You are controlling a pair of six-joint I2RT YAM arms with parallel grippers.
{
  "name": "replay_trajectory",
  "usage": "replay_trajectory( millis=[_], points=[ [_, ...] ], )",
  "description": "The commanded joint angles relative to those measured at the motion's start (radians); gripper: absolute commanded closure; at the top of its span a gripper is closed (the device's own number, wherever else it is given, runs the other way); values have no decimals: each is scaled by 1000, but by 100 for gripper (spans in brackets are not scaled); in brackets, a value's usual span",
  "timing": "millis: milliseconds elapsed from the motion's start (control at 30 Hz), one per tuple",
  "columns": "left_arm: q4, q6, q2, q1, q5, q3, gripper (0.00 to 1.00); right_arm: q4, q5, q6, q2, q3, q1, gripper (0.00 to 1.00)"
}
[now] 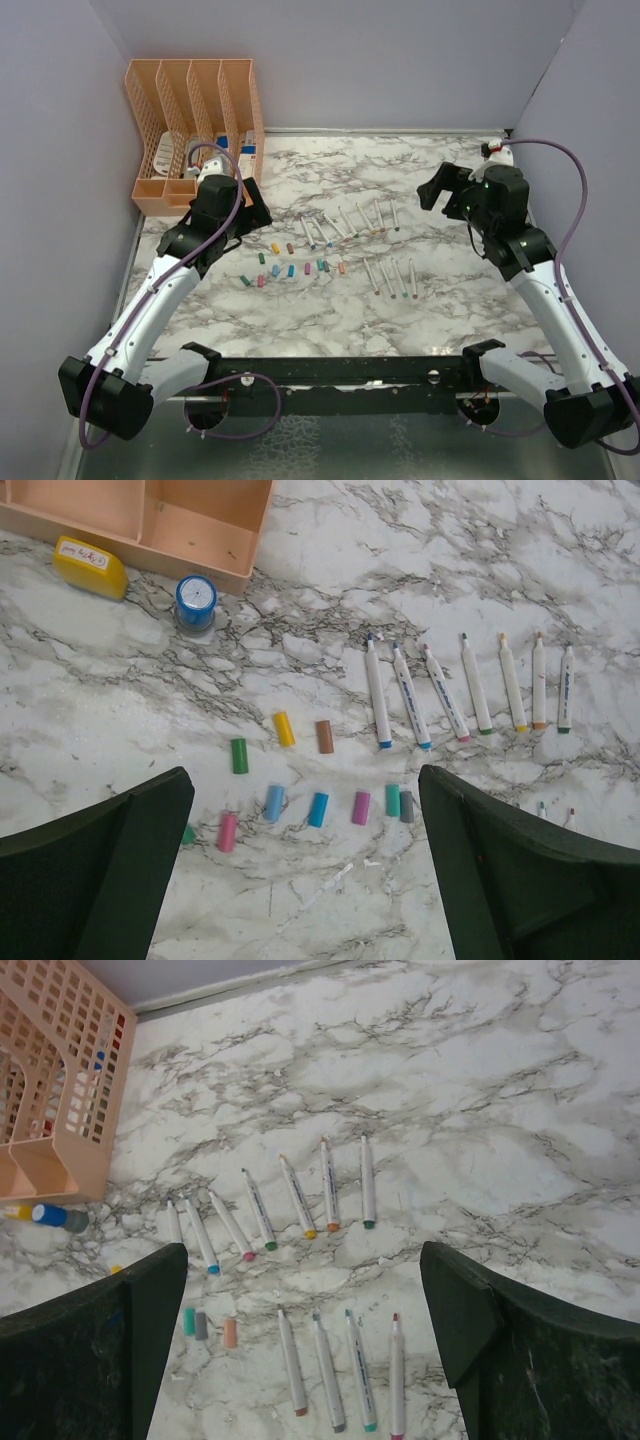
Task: Open the pen caps
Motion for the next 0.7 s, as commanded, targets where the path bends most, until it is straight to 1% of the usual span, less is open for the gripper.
replay_trajectory(
  millis=[0, 300, 400, 667],
  points=[
    [-22, -7, -11, 6, -3, 38, 1, -1, 12, 7, -1, -10, -4, 1],
    [-25, -12, -5, 6, -5, 28, 1, 21, 21, -6, 7, -31, -4, 1],
    [-3, -4, -4, 6, -11, 15, 1, 40, 16, -11, 16, -36, -4, 1],
    [20, 40, 22, 6, -36, 35, 1, 46, 27, -36, 58, 0, -4, 1]
  ],
)
